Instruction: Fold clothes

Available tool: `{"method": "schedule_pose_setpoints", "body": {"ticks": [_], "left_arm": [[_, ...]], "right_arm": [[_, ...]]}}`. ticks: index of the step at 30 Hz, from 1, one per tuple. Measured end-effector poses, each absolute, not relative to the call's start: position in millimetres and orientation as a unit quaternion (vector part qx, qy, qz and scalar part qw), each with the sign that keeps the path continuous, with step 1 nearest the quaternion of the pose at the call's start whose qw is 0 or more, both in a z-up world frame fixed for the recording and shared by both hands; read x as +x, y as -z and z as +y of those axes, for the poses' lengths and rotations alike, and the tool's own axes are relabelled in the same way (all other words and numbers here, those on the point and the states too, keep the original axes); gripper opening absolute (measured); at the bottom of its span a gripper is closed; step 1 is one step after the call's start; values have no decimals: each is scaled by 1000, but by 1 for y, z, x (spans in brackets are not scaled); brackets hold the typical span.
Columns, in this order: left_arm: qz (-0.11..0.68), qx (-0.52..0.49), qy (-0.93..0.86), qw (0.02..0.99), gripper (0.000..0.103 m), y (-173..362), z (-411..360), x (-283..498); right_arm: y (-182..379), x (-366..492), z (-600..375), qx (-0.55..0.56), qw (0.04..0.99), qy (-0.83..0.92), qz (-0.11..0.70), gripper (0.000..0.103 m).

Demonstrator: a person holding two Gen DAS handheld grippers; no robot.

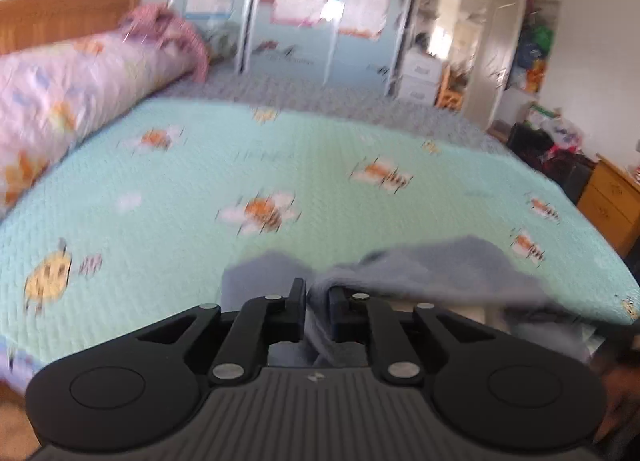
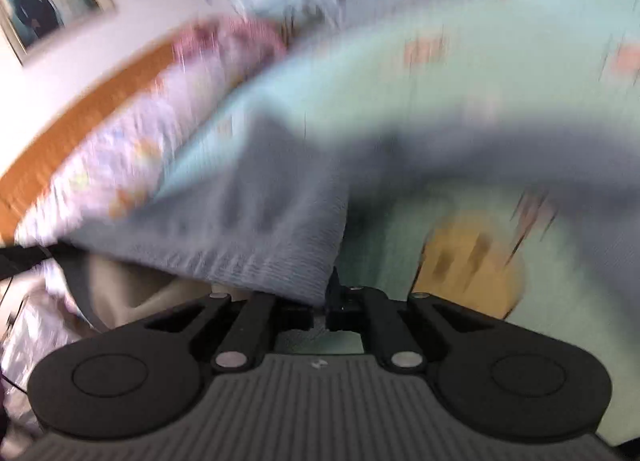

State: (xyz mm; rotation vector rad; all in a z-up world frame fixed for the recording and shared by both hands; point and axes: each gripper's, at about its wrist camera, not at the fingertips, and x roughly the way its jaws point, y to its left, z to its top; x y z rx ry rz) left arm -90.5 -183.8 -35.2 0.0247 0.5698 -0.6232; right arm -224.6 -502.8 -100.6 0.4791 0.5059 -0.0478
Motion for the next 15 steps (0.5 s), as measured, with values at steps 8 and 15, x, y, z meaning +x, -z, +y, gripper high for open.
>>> {"method": "schedule_pose_setpoints", "body": {"ticks": [8, 15], "left_arm": [[115, 107, 376, 913, 13, -48, -236, -137], [358, 143, 382, 840, 14, 75, -234, -117]], "right_arm": [[-8, -252, -515, 85, 972, 101, 193, 5], [58, -248, -537, 147, 927, 112, 327, 5]]}}
